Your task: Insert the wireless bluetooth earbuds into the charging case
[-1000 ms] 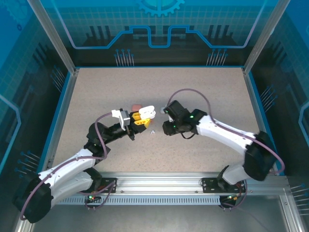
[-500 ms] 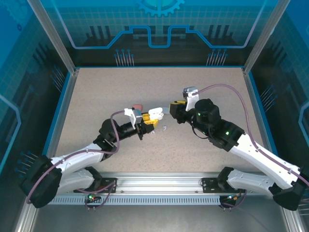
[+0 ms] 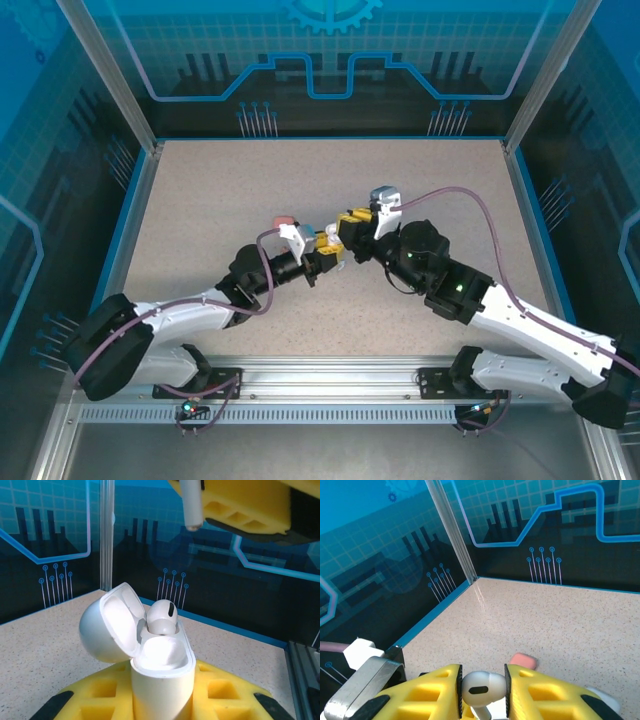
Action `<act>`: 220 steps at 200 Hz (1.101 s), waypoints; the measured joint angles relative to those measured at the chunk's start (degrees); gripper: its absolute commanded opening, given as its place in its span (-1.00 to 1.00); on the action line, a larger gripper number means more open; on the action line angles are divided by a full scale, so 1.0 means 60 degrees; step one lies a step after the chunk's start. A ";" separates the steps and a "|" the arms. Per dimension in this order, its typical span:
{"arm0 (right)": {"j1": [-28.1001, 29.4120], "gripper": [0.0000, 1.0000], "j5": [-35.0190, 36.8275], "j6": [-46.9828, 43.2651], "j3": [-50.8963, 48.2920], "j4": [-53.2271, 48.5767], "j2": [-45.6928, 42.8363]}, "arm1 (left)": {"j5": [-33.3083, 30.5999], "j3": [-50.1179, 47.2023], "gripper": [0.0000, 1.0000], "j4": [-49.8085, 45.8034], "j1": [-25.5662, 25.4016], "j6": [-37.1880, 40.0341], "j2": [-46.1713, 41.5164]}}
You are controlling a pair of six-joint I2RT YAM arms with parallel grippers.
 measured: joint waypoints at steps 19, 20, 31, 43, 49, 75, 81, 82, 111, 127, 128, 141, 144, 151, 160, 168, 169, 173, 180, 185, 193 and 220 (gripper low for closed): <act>0.0051 -0.46 0.0029 0.0011 -0.0080 0.0033 0.0124 | -0.0168 0.0029 -1.00 0.0069 -0.0044 0.0015 0.0084; 0.0051 -0.45 0.0029 0.0018 -0.0080 0.0033 0.0131 | -0.0175 0.0033 -1.00 0.0069 -0.0047 0.0018 0.0087; 0.0073 -0.46 0.0040 0.0036 -0.0120 0.0051 0.0182 | -0.0251 0.0058 -1.00 0.0076 -0.0084 0.0036 0.0124; 0.0091 -0.46 0.0040 0.0106 -0.0175 0.0058 0.0204 | -0.0350 0.0095 -1.00 0.0080 -0.0117 0.0036 0.0146; 0.0095 -0.46 0.0044 0.0127 -0.0193 0.0058 0.0211 | -0.0382 0.0117 -1.00 0.0084 -0.0138 0.0040 0.0153; 0.0193 -0.46 0.0164 0.0240 -0.0208 0.0058 0.0255 | -0.0543 0.0226 -1.00 0.0248 -0.0204 0.0044 0.0240; 0.0200 -0.46 0.0197 0.0255 -0.0211 0.0055 0.0255 | -0.0572 0.0248 -1.00 0.0280 -0.0222 0.0044 0.0266; 0.0200 -0.46 0.0200 0.0262 -0.0219 0.0055 0.0255 | -0.0586 0.0251 -1.00 0.0280 -0.0226 0.0047 0.0273; 0.0215 -0.46 0.0299 0.0364 -0.0514 0.0131 0.0266 | -0.0685 0.0270 -1.00 0.0368 -0.0259 0.0066 0.0368; 0.0215 -0.46 0.0361 0.0412 -0.0579 0.0117 0.0313 | -0.0703 0.0270 -1.00 0.0357 -0.0291 0.0066 0.0408; 0.0215 -0.46 0.0361 0.0412 -0.0579 0.0117 0.0313 | -0.0703 0.0270 -1.00 0.0357 -0.0295 0.0069 0.0412; 0.0215 -0.46 0.0408 0.0433 -0.0586 0.0113 0.0328 | -0.0707 0.0270 -1.00 0.0361 -0.0310 0.0069 0.0426; 0.0215 -0.46 0.0426 0.0433 -0.0586 0.0113 0.0335 | -0.0707 0.0270 -1.00 0.0361 -0.0310 0.0069 0.0426; 0.0215 -0.46 0.0452 0.0437 -0.0586 0.0117 0.0339 | -0.0710 0.0270 -1.00 0.0361 -0.0310 0.0069 0.0426; 0.0226 -0.46 0.0474 0.0441 -0.0590 0.0120 0.0342 | -0.0710 0.0270 -1.00 0.0361 -0.0310 0.0069 0.0426; 0.0233 -0.46 0.0470 0.0444 -0.0601 0.0127 0.0346 | -0.0710 0.0270 -1.00 0.0361 -0.0310 0.0069 0.0426; 0.0237 -0.46 0.0470 0.0448 -0.0601 0.0131 0.0346 | -0.0710 0.0270 -1.00 0.0361 -0.0310 0.0069 0.0426; 0.0244 -0.45 0.0474 0.0466 -0.0608 0.0138 0.0346 | -0.0710 0.0270 -1.00 0.0361 -0.0310 0.0069 0.0426; 0.0251 -0.46 0.0470 0.0470 -0.0623 0.0160 0.0346 | -0.0710 0.0270 -1.00 0.0357 -0.0313 0.0069 0.0426; 0.0251 -0.46 0.0466 0.0474 -0.0630 0.0168 0.0346 | -0.0714 0.0270 -1.00 0.0357 -0.0313 0.0069 0.0430; 0.0251 -0.45 0.0470 0.0477 -0.0637 0.0175 0.0346 | -0.0721 0.0270 -1.00 0.0357 -0.0310 0.0069 0.0430; 0.0255 -0.46 0.0466 0.0554 -0.0641 0.0182 0.0346 | -0.0801 0.0270 -1.00 0.0357 -0.0317 0.0069 0.0430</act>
